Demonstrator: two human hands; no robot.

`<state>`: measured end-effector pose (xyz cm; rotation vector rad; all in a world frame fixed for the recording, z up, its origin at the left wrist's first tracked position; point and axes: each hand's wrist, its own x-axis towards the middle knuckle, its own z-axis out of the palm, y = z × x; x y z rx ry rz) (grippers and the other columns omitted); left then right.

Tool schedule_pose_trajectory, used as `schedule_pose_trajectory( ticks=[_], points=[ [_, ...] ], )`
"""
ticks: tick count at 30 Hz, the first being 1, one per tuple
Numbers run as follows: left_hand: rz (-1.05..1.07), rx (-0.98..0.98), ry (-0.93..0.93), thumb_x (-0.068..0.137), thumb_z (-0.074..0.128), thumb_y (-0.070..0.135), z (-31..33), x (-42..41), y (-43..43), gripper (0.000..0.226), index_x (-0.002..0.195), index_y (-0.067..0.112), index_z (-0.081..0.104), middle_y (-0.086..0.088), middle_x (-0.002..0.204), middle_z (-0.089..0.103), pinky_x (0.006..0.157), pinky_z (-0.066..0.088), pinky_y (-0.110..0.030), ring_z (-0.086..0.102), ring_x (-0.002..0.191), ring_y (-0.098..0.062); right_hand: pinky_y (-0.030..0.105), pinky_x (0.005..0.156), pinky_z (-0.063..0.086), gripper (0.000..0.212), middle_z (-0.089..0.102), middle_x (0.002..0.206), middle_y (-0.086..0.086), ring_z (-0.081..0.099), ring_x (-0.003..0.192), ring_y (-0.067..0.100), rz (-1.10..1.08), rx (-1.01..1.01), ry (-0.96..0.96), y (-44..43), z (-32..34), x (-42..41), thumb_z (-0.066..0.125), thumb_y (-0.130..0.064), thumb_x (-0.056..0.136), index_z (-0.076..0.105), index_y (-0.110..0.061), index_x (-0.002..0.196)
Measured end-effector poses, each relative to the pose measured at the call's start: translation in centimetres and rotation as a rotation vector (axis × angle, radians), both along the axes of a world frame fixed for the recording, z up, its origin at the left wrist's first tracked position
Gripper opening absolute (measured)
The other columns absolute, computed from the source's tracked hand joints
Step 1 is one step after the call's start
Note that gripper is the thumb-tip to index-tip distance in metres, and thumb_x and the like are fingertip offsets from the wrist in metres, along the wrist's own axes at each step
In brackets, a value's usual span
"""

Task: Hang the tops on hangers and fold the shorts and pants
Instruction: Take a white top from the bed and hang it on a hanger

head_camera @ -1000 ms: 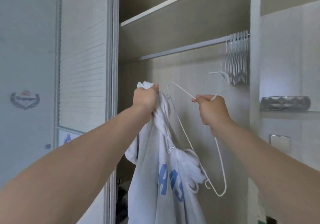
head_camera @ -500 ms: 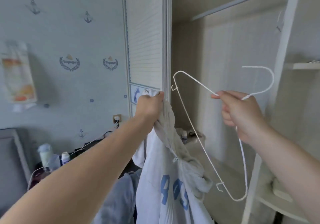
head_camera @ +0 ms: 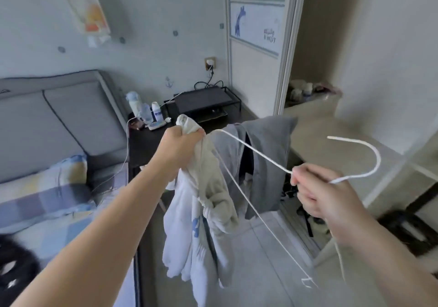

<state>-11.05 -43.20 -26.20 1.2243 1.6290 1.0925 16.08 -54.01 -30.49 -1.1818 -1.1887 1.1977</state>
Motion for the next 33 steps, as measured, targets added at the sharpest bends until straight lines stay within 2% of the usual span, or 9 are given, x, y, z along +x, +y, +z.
schedule_pose_trajectory(
  ticks=[2, 4, 8, 13, 16, 20, 24, 28, 33],
  points=[
    [0.004, -0.024, 0.018, 0.070, 0.072, 0.042, -1.0, -1.1, -1.4, 0.047, 0.097, 0.004, 0.070, -0.019, 0.099, 0.073, 0.086, 0.059, -0.052, 0.072, 0.093, -0.035, 0.014, 0.042, 0.017, 0.039, 0.021, 0.054, -0.002, 0.017, 0.042, 0.011, 0.086, -0.051, -0.025, -0.8, -2.2, -1.8, 0.049, -0.014, 0.103, 0.053, -0.018, 0.064],
    [0.030, -0.020, 0.052, 0.079, 0.077, 0.037, -2.2, -2.2, -2.2, 0.035, 0.094, 0.007, 0.067, -0.016, 0.099, 0.073, 0.088, 0.058, -0.055, 0.071, 0.094, -0.034, 0.015, 0.043, 0.017, 0.041, 0.020, 0.056, -0.003, 0.016, 0.043, 0.012, 0.152, -0.093, -0.050, -1.3, -3.6, -3.0, 0.047, -0.015, 0.104, 0.048, -0.018, 0.063],
    [0.068, -0.008, 0.133, 0.085, 0.075, 0.026, -4.3, -4.0, -3.1, 0.029, 0.098, 0.003, 0.065, -0.012, 0.092, 0.070, 0.086, 0.057, -0.051, 0.068, 0.085, -0.027, 0.017, 0.044, 0.016, 0.040, 0.020, 0.058, -0.002, 0.016, 0.046, 0.014, 0.246, -0.150, -0.111, -2.3, -5.2, -3.5, 0.045, -0.014, 0.105, 0.044, -0.019, 0.064],
    [0.012, 0.063, 0.320, 0.087, 0.070, 0.025, -5.6, -5.0, -4.1, 0.015, 0.095, 0.012, 0.068, -0.007, 0.091, 0.072, 0.079, 0.056, -0.044, 0.068, 0.085, -0.026, 0.017, 0.040, 0.020, 0.041, 0.026, 0.053, -0.005, 0.021, 0.044, 0.011, 0.331, -0.185, -0.152, -3.6, -6.7, -4.2, 0.045, -0.013, 0.105, 0.046, -0.017, 0.064],
    [-0.075, 0.097, 0.397, 0.086, 0.070, 0.024, -5.8, -4.3, -4.8, 0.011, 0.091, 0.015, 0.069, -0.007, 0.087, 0.071, 0.069, 0.052, -0.035, 0.060, 0.071, -0.013, 0.019, 0.044, 0.025, 0.041, 0.032, 0.053, -0.007, 0.027, 0.046, 0.010, 0.340, -0.160, -0.249, -4.0, -7.5, -5.2, 0.047, -0.019, 0.104, 0.048, -0.023, 0.064],
    [-0.242, 0.133, 0.343, 0.085, 0.071, 0.020, -5.8, -1.2, -6.0, 0.003, 0.085, 0.022, 0.070, 0.007, 0.075, 0.070, 0.064, 0.047, -0.024, 0.057, 0.065, -0.003, 0.015, 0.049, 0.028, 0.033, 0.041, 0.052, -0.010, 0.036, 0.048, 0.005, 0.242, 0.002, -0.390, -3.7, -8.6, -7.1, 0.048, -0.021, 0.103, 0.050, -0.018, 0.070],
    [-0.359, 0.159, 0.250, 0.084, 0.071, 0.022, -5.5, 2.3, -7.3, 0.001, 0.085, 0.021, 0.071, 0.011, 0.067, 0.064, 0.057, 0.044, -0.018, 0.055, 0.061, -0.004, 0.019, 0.053, 0.030, 0.039, 0.043, 0.058, -0.011, 0.040, 0.057, 0.008, 0.200, -0.160, -0.435, -1.6, -10.0, -8.5, 0.051, -0.014, 0.099, 0.043, -0.027, 0.063],
    [-0.412, 0.078, 0.188, 0.086, 0.069, 0.020, -5.7, 4.0, -8.1, 0.003, 0.087, 0.020, 0.072, -0.004, 0.076, 0.070, 0.063, 0.047, -0.026, 0.058, 0.066, -0.008, 0.019, 0.055, 0.033, 0.034, 0.046, 0.060, -0.004, 0.041, 0.058, 0.005, 0.052, -0.001, -0.347, -0.6, -9.8, -7.0, 0.055, -0.017, 0.096, 0.048, -0.025, 0.063],
    [-0.539, -0.118, 0.257, 0.093, 0.066, 0.021, -7.0, 6.5, -9.1, 0.018, 0.103, 0.006, 0.068, -0.014, 0.096, 0.071, 0.076, 0.055, -0.039, 0.063, 0.080, -0.018, 0.019, 0.051, 0.029, 0.037, 0.041, 0.054, -0.017, 0.036, 0.051, 0.003, 0.057, 0.053, -0.134, -0.9, -10.0, -5.5, 0.050, -0.018, 0.096, 0.049, -0.029, 0.061]
  ],
)
